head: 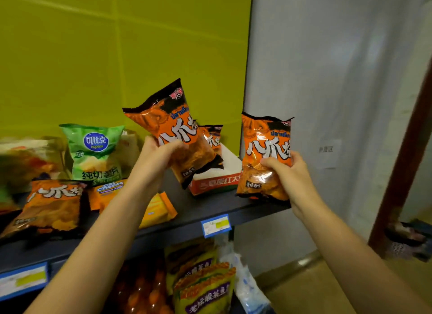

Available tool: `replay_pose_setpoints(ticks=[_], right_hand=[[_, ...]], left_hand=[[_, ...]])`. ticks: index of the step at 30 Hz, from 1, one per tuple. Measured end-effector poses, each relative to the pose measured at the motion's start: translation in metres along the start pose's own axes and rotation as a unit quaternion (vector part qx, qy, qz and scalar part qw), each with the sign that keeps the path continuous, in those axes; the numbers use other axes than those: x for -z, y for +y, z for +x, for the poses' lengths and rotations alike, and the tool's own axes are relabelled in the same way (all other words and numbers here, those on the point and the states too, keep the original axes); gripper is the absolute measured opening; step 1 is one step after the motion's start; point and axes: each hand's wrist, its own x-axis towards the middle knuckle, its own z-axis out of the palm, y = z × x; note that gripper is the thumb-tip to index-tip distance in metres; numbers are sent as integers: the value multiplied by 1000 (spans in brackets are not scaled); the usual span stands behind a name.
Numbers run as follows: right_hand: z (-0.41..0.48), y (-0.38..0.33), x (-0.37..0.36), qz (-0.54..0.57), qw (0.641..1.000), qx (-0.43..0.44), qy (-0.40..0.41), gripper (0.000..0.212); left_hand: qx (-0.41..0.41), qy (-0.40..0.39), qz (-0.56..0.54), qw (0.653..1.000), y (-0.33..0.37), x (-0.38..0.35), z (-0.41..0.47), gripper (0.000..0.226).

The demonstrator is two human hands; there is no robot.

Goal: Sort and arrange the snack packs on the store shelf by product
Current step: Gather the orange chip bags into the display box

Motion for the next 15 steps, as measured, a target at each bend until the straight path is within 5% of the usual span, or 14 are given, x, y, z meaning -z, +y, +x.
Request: replay_pose_setpoints(ticks=[4, 15], right_hand=[[39, 1, 0, 27, 999, -10, -43, 65], [140, 15, -25, 108, 986, 1, -125, 56]], left_hand=[[21, 4, 40, 999, -2, -22, 28, 72], [81, 34, 126, 988, -50, -59, 111, 48]])
